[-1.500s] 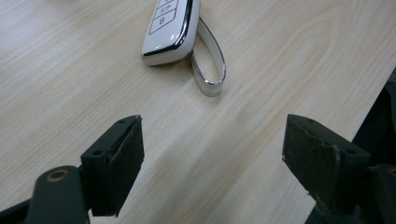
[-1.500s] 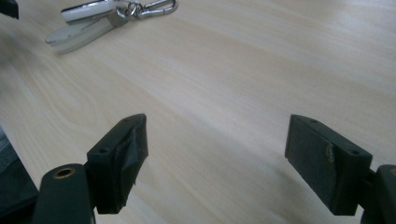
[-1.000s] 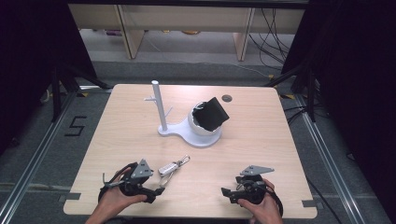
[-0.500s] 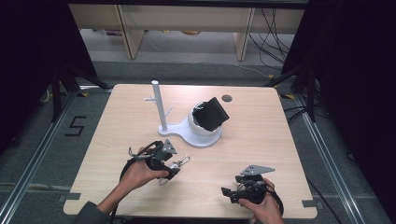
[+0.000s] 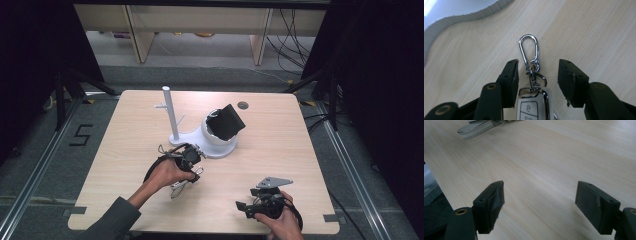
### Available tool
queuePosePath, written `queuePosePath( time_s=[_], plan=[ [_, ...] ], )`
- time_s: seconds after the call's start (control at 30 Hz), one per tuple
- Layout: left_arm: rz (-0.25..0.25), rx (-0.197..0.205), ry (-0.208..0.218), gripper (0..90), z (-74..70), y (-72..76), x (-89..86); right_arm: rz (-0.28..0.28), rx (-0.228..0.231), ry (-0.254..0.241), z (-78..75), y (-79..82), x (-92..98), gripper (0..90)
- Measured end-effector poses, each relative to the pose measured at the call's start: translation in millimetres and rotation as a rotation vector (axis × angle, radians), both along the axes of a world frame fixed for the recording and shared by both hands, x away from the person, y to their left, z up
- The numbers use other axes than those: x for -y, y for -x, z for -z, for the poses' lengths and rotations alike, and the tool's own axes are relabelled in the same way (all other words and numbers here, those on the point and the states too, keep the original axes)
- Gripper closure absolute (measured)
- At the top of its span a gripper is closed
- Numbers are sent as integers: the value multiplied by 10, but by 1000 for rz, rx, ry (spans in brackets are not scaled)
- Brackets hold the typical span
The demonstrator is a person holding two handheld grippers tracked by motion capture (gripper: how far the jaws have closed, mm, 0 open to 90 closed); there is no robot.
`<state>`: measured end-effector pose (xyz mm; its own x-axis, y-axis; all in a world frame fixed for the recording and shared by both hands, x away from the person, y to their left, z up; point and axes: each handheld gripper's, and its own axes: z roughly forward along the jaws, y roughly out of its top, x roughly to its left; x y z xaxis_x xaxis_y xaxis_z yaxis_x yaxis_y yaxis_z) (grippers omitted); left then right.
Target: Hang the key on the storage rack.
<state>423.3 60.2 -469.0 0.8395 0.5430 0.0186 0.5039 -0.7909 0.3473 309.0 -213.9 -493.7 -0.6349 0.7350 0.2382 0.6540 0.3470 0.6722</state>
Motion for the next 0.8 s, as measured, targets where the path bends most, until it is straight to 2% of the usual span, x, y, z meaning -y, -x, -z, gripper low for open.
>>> queuePosePath(
  time_s=[0.13,0.2,0.23,0.4,0.57,0.67,0.8],
  plan=[
    [-9,-31,-23,538,39,-51,49,-4,-4,-1,2,-1,-3,243],
    [-3,-42,-49,552,48,-75,57,-4,-3,1,3,6,-11,244],
    [-10,-39,-45,560,58,-81,59,-7,-3,1,3,5,-14,244],
    [-11,-74,-71,596,93,-125,68,-11,-3,2,7,9,-26,247],
    [13,-74,-102,646,100,-176,119,-23,-10,2,10,9,-35,249],
    [19,-89,-111,678,97,-196,157,-22,-11,1,11,6,-37,250],
    [45,-103,-149,715,87,-208,214,-20,-24,2,12,10,-40,251]
  ],
)
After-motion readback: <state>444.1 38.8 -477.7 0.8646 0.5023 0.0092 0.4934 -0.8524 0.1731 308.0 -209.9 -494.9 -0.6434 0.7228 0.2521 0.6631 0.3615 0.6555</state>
